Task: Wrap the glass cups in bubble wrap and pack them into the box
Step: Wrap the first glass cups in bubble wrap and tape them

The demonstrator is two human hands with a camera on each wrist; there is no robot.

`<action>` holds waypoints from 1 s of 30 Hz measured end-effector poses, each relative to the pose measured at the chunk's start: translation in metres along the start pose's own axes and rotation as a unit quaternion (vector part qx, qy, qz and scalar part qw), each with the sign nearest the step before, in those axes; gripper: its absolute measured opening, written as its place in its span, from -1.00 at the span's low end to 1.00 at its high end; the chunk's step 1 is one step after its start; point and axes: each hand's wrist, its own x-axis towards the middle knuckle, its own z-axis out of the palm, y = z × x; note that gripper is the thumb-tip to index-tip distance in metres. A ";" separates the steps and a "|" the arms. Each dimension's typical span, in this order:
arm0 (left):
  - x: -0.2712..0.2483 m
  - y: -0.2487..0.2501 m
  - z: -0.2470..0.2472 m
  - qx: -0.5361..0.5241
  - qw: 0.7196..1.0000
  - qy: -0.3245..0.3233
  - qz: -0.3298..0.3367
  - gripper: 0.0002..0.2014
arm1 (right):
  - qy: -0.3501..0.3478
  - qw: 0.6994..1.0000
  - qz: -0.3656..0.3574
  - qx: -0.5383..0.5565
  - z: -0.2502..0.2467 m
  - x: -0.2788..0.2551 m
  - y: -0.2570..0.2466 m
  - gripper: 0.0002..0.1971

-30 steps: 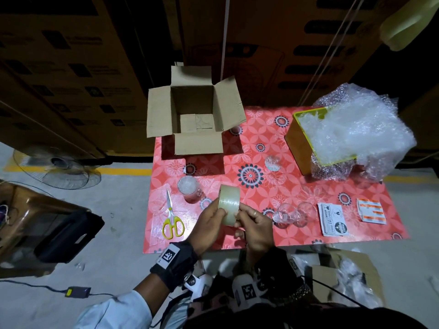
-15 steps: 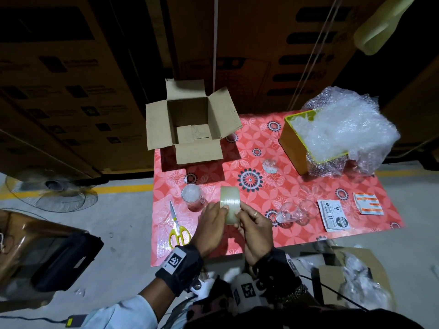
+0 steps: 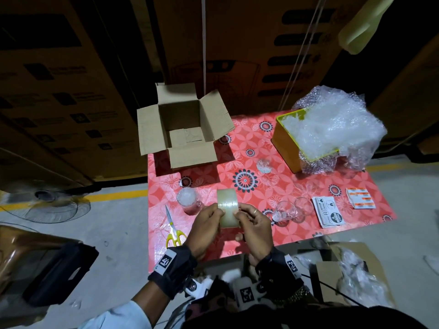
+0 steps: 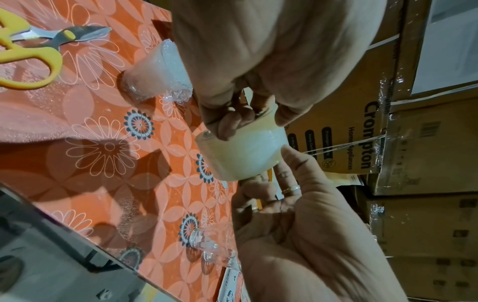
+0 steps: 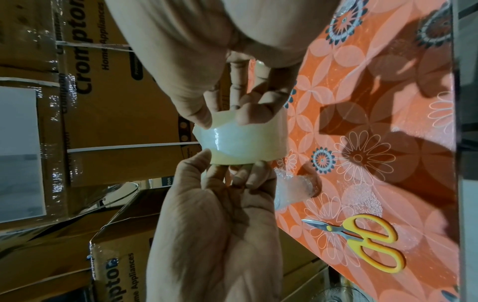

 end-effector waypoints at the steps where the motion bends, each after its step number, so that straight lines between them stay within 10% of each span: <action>1: 0.000 0.000 0.000 -0.006 1.000 -0.003 0.002 -0.71 | 0.001 1.000 0.001 0.000 0.000 0.000 0.001 -0.80; 30: 0.000 -0.005 0.010 0.002 0.999 0.019 0.032 -0.63 | 0.016 0.997 0.054 0.051 0.009 -0.003 -0.015 -0.83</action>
